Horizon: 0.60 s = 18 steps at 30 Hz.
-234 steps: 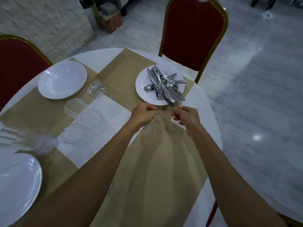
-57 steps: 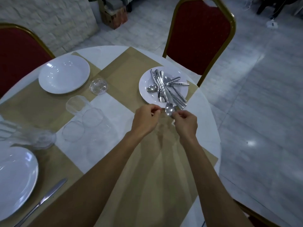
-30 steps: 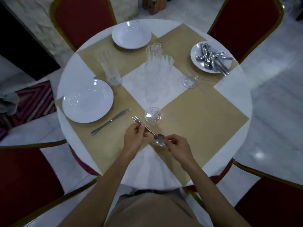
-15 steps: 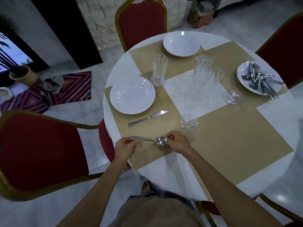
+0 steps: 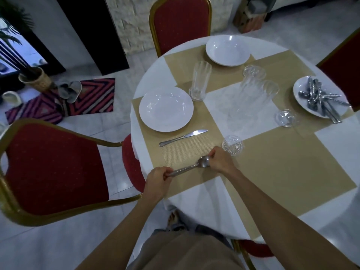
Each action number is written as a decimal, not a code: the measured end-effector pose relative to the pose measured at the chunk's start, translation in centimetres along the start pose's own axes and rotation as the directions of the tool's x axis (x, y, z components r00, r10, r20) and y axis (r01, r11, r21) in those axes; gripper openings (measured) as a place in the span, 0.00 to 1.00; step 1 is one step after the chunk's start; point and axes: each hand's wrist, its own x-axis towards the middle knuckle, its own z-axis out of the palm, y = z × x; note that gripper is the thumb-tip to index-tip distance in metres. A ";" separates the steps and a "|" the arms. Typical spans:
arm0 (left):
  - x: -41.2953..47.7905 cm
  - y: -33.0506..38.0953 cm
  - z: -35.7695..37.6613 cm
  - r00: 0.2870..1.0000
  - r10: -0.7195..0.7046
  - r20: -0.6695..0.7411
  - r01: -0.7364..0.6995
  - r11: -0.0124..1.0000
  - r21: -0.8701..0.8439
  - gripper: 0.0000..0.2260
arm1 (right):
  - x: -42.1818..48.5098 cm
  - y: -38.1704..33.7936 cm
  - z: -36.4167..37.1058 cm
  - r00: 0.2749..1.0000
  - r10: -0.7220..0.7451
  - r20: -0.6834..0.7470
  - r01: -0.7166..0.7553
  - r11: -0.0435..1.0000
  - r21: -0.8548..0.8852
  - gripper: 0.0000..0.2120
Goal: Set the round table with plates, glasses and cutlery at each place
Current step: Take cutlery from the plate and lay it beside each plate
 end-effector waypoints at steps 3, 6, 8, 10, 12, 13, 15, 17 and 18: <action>-0.4 -0.3 0.6 1.000 0.010 -0.015 -0.010 1.000 -0.002 0.10 | -0.2 0.4 -0.1 0.998 0.058 -0.001 -0.058 0.998 -0.012 0.11; -0.5 -0.5 0.9 0.999 0.025 -0.024 -0.025 1.000 -0.007 0.10 | -0.2 0.7 -0.1 0.998 0.066 -0.002 -0.066 0.998 0.008 0.11; -0.6 -0.5 0.8 0.999 0.031 -0.029 -0.031 1.000 -0.005 0.09 | -0.3 0.8 0.0 0.999 0.050 -0.006 -0.050 0.998 0.039 0.10; -0.6 -0.4 0.8 0.999 0.040 -0.037 -0.040 0.999 0.003 0.07 | -0.3 0.9 0.1 0.999 0.028 -0.016 -0.027 0.998 0.065 0.08; -0.6 -0.2 0.8 0.998 0.043 -0.042 -0.043 0.999 0.003 0.07 | -0.2 0.9 0.2 1.000 0.003 -0.029 -0.001 0.997 0.079 0.07; -0.6 -0.2 0.8 0.998 0.038 -0.043 -0.038 0.999 0.002 0.07 | -0.2 0.9 0.3 0.999 -0.002 -0.033 0.005 0.997 0.083 0.06; -0.6 -0.1 0.8 0.999 0.021 -0.044 -0.021 1.000 -0.004 0.07 | -0.2 1.0 0.4 0.999 0.000 -0.036 0.003 0.996 0.090 0.05; -0.5 -0.1 0.8 0.999 0.009 -0.049 -0.010 1.000 -0.013 0.07 | -0.2 1.1 0.6 0.999 -0.005 -0.039 0.009 0.996 0.086 0.05; -0.5 0.0 0.8 0.999 0.008 -0.052 -0.009 1.000 -0.016 0.07 | -0.2 1.2 0.7 0.999 -0.010 -0.039 0.013 0.996 0.085 0.04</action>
